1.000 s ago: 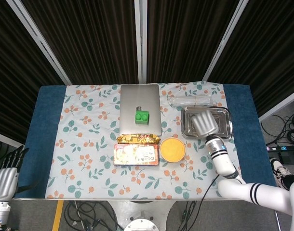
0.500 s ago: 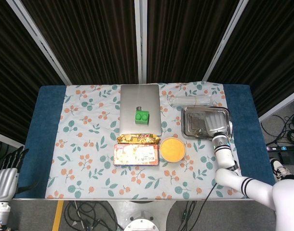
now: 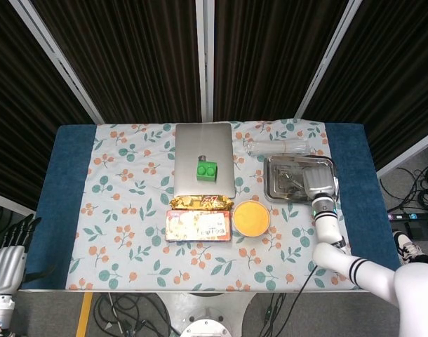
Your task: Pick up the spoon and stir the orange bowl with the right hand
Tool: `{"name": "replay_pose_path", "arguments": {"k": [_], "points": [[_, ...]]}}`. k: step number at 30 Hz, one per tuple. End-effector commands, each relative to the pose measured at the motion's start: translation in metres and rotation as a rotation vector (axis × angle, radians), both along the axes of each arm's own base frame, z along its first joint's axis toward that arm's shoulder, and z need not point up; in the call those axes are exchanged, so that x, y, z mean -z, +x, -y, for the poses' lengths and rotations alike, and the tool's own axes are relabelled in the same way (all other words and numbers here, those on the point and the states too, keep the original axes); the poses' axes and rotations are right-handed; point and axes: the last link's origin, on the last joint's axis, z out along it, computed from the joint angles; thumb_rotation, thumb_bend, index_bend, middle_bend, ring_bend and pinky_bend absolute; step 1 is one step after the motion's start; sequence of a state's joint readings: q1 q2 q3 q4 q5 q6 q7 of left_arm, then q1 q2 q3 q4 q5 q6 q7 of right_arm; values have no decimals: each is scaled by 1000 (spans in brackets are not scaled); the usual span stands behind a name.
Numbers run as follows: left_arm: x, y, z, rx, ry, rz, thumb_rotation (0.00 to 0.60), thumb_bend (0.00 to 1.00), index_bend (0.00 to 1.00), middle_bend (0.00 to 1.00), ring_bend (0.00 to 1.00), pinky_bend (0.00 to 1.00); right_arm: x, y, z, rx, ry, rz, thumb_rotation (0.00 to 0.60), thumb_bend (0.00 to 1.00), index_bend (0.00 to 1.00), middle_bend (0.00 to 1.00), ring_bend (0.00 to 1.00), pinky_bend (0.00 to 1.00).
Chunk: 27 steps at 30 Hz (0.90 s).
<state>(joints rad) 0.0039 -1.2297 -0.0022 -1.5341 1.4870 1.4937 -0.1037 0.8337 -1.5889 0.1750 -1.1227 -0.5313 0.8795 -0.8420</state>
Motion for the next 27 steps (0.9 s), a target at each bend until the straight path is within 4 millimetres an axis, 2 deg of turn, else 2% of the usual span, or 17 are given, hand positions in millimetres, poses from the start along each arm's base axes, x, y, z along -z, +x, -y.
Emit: {"name": "replay_pose_path", "arguments": {"k": [1, 5, 9, 11, 14, 17, 20, 24, 27], "points": [[-1, 0, -1, 3, 4, -1, 600, 107, 111, 78, 30, 68, -26, -4, -9, 0, -52, 70, 600, 63, 390, 962, 916, 994], [-3, -1, -2, 3, 12, -1, 600, 107, 111, 78, 30, 68, -61, -5, -39, -44, -96, 155, 600, 122, 391, 945, 905, 1000], [-3, 0, -5, 11, 15, 0, 600, 107, 111, 78, 30, 68, -100, -14, -86, -77, -142, 223, 600, 207, 435, 866, 822, 987], [-4, 1, -6, 17, 15, -2, 600, 107, 111, 78, 30, 68, -116, -21, -112, -87, -160, 255, 600, 227, 450, 759, 706, 894], [-4, 3, -9, 28, 17, -4, 600, 107, 111, 78, 30, 68, -133, -33, -151, -96, -180, 293, 600, 235, 441, 580, 489, 662], [-4, 6, -12, 43, 21, -7, 600, 107, 111, 78, 30, 69, -143, -44, -186, -121, -221, 352, 600, 239, 367, 405, 273, 425], [-5, 9, -14, 56, 29, -10, 600, 107, 111, 78, 30, 68, -150, -51, -217, -158, -239, 429, 600, 241, 274, 289, 122, 256], [-5, 12, -15, 62, 34, -11, 600, 107, 111, 78, 30, 68, -152, -58, -247, -188, -261, 506, 600, 241, 243, 259, 88, 208], [-4, 13, -15, 65, 30, -13, 600, 106, 111, 78, 30, 68, -152, -59, -256, -193, -267, 509, 600, 242, 242, 258, 88, 208]]}}
